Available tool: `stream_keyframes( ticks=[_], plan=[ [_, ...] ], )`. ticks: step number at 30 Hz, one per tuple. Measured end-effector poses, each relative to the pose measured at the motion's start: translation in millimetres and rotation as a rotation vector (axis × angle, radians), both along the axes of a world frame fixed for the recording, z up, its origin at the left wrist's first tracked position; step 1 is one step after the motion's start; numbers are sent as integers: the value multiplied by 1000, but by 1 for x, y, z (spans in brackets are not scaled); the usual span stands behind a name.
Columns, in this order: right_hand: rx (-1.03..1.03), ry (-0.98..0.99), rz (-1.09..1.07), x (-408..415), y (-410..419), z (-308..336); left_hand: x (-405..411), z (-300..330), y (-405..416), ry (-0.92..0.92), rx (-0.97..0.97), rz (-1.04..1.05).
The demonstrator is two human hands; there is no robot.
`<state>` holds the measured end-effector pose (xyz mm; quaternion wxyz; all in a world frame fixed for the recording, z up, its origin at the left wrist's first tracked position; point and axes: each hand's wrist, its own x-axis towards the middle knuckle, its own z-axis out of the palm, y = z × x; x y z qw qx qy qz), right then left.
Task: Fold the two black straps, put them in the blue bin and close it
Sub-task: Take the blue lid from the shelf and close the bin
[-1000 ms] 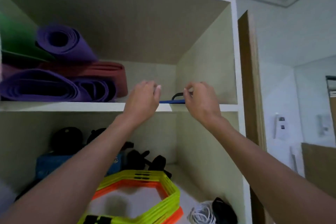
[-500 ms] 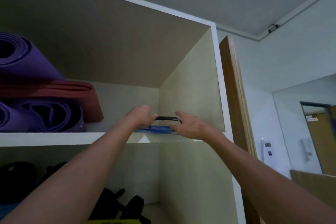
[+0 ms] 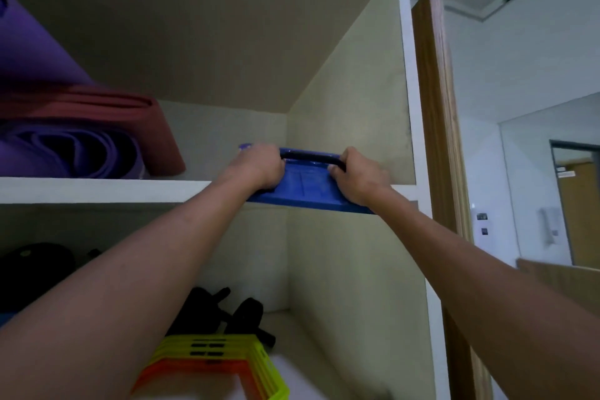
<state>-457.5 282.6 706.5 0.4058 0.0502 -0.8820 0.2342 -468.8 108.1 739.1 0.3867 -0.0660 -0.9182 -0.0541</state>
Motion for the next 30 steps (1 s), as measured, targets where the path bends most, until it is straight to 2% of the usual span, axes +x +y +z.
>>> stream_keyframes(
  ticks=[5, 9, 12, 15, 22, 24, 27, 30],
  plan=[
    [45, 165, 8, 39, -18, -37, 49, -43, -20, 157, -52, 9],
    [114, 207, 97, 82, -44, -87, 111, -96, -48, 158, -12, -15],
    [90, 184, 187, 117, -66, -144, 161, -154, -74, 148, 11, -12],
    [105, 71, 242, 151, -93, -213, 199, -231, -102, 66, 69, 14],
    [166, -295, 306, 207, -143, -416, 255, -439, -147, -326, 220, 69],
    [161, -415, 334, 224, -150, -468, 272, -492, -155, -386, 250, 86],
    [172, -529, 353, 245, -158, -534, 294, -562, -161, -492, 285, 147],
    [171, -592, 348, 251, -165, -572, 299, -605, -166, -565, 291, 167]
  ],
)
